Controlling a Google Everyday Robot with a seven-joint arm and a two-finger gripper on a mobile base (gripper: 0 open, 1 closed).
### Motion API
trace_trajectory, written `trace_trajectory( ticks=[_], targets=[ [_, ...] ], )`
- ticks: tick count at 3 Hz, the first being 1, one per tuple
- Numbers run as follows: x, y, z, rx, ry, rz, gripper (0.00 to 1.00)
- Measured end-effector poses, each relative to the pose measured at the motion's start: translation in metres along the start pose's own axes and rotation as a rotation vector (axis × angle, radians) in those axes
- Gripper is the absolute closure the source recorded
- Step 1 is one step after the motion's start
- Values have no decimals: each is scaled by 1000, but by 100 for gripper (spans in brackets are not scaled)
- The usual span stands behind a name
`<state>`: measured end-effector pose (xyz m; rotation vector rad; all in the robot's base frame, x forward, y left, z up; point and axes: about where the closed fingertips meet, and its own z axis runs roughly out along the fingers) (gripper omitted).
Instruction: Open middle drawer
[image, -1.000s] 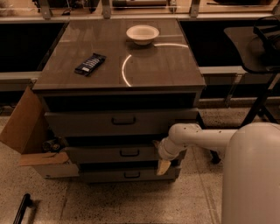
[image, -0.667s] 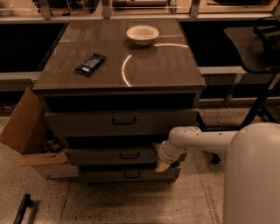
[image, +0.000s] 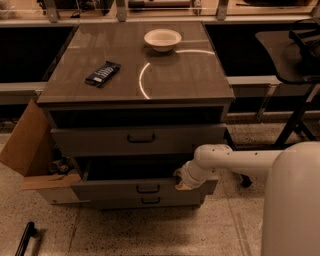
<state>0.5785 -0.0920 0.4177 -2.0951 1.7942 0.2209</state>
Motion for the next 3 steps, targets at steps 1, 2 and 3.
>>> trace_trajectory(
  ticks=[1, 2, 3],
  targets=[
    [-3, -1, -8, 0, 0, 0, 100],
    [-3, -1, -9, 0, 0, 0, 100],
    [-8, 31, -15, -17, -44, 18, 81]
  ],
)
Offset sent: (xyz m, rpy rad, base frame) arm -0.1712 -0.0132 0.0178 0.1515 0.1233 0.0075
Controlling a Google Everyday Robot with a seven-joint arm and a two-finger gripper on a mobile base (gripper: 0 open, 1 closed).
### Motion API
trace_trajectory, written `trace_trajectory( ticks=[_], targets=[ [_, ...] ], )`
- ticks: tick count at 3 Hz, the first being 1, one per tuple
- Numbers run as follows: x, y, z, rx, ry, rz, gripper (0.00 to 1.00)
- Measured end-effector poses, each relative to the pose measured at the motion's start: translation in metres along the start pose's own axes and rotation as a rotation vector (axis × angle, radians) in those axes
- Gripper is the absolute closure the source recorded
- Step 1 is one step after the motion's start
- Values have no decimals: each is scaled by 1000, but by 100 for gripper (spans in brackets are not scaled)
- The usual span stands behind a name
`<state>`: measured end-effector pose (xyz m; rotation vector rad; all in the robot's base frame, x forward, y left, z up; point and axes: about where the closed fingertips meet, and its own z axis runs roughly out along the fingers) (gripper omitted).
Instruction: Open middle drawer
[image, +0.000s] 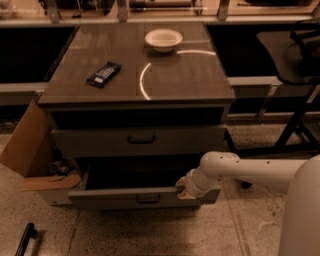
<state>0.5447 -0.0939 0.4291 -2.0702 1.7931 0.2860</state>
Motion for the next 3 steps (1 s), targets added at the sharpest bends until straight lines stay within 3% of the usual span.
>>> trace_trajectory(
  ticks=[3],
  targets=[
    [-1, 1, 1, -3, -1, 0, 11]
  ],
)
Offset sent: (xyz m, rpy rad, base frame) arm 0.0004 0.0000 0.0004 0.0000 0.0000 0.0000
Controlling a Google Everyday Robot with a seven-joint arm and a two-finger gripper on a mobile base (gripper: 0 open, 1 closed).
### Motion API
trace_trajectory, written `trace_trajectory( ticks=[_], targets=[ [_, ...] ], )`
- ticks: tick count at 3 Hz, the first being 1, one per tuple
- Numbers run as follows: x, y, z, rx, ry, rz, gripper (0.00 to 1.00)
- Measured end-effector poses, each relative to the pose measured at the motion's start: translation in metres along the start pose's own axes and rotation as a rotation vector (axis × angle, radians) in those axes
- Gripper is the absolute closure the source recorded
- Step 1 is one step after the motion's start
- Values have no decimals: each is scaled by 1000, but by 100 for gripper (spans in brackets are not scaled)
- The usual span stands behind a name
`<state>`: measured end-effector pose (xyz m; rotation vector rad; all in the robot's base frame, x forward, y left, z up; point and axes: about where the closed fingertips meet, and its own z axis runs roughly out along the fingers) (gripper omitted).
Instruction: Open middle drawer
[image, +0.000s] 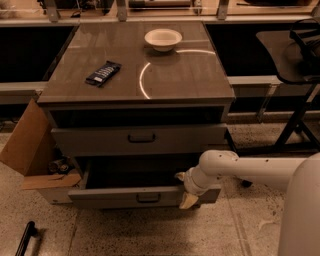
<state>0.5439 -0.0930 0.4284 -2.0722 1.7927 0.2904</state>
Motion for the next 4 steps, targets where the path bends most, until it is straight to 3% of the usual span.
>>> trace_trajectory(
  ticks=[1, 2, 3, 4],
  targets=[
    [0, 1, 1, -2, -1, 0, 0],
    [1, 6, 7, -58, 3, -2, 0],
    [6, 18, 11, -126, 49, 20, 0],
    [12, 32, 15, -171, 93, 55, 17]
  ],
)
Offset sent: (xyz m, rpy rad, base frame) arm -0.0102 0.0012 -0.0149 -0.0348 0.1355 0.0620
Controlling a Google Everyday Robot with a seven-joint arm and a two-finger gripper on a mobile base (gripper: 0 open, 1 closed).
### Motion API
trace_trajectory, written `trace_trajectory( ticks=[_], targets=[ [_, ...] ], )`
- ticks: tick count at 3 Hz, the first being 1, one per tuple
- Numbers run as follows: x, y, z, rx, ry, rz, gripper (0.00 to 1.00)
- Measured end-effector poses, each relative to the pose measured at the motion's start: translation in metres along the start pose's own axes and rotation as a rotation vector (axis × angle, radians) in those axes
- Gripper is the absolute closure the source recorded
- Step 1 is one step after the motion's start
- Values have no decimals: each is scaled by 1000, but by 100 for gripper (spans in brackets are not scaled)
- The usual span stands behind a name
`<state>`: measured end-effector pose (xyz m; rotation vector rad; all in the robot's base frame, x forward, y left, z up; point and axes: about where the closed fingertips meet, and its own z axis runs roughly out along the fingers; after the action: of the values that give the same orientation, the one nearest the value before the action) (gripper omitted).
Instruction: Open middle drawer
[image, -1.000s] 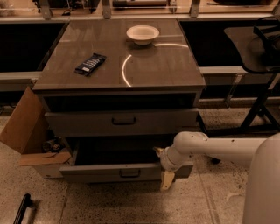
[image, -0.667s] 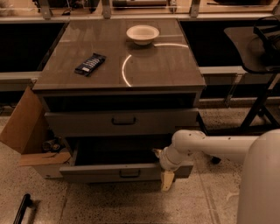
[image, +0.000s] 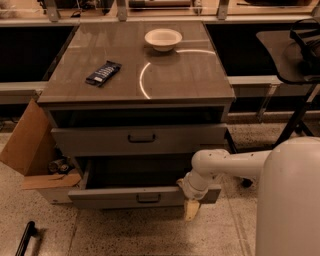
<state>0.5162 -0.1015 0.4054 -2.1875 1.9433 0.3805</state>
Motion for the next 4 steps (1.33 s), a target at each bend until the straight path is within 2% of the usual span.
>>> trace_trajectory(
  ticks=[2, 3, 4],
  targets=[
    [-1, 41, -8, -37, 11, 71, 64],
    [-5, 61, -9, -41, -18, 98, 87],
    [-13, 82, -4, -12, -57, 117, 100]
  ],
)
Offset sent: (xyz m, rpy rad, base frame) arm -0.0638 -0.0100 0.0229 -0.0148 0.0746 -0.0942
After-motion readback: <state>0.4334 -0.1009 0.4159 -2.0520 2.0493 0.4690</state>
